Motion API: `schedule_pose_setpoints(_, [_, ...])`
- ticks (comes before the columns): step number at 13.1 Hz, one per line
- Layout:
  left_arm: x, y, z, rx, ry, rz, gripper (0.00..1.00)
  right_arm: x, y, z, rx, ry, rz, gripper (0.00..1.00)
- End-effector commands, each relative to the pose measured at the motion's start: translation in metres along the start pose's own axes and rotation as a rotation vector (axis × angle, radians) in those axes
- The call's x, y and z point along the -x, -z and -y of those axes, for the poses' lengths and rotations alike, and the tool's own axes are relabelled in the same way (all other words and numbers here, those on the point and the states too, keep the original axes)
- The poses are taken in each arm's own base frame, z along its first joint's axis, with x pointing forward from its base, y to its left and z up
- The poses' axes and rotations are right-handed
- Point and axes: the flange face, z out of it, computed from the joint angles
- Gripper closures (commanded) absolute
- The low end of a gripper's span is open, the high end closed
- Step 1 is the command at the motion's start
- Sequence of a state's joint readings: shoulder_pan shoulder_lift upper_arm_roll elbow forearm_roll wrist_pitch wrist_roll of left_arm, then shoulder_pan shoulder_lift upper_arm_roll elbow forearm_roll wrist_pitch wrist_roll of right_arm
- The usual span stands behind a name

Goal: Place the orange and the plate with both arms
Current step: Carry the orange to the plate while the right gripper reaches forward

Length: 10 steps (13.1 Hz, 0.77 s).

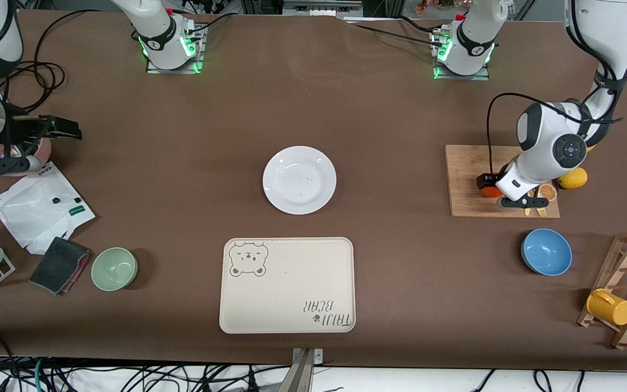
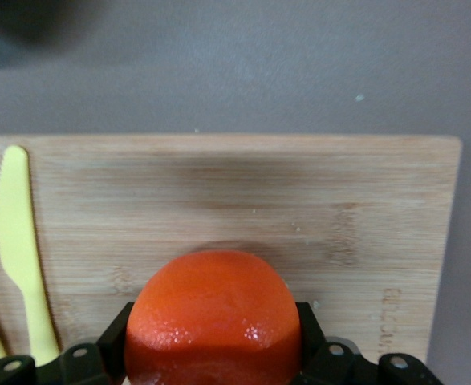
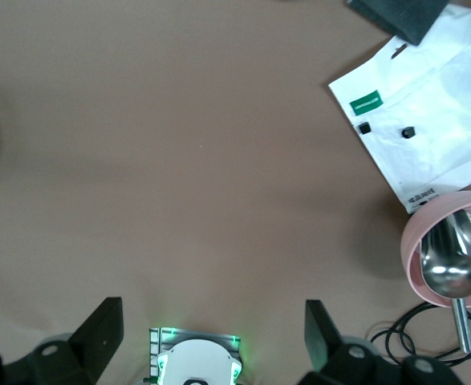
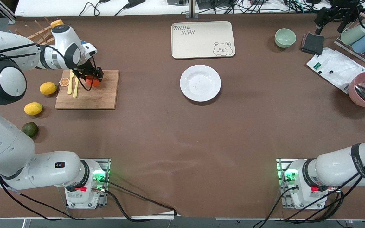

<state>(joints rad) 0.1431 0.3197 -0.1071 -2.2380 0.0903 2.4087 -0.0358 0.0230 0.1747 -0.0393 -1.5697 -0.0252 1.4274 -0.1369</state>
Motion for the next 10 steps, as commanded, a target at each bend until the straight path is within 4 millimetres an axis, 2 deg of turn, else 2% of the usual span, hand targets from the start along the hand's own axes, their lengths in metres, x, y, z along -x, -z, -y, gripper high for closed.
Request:
schedule_pose_setpoints(1, [-0.015, 0.056, -0.042, 0.016, -0.008, 0.006, 0.81, -0.01, -0.015, 0.004, -0.042, 0.025, 0.041, 0.0])
schedule_pose_setpoints(4, [-0.025, 0.095, -0.114, 0.05, 0.071, 0.018, 0.81, -0.023, -0.033, 0.008, -0.192, 0.016, 0.058, 0.0])
schedule_pose_setpoints(6, [-0.022, 0.113, -0.181, 0.07, 0.149, 0.031, 0.8, -0.028, -0.053, -0.005, -0.358, -0.014, 0.073, 0.0])
schedule_pose_setpoints(8, [-0.018, 0.119, -0.242, 0.093, 0.238, 0.033, 0.79, -0.029, -0.073, -0.023, -0.492, -0.026, 0.075, 0.0])
schedule_pose_setpoints(10, [-0.009, 0.114, -0.304, 0.101, 0.3, 0.047, 0.79, -0.031, -0.085, -0.034, -0.563, 0.018, 0.065, 0.0])
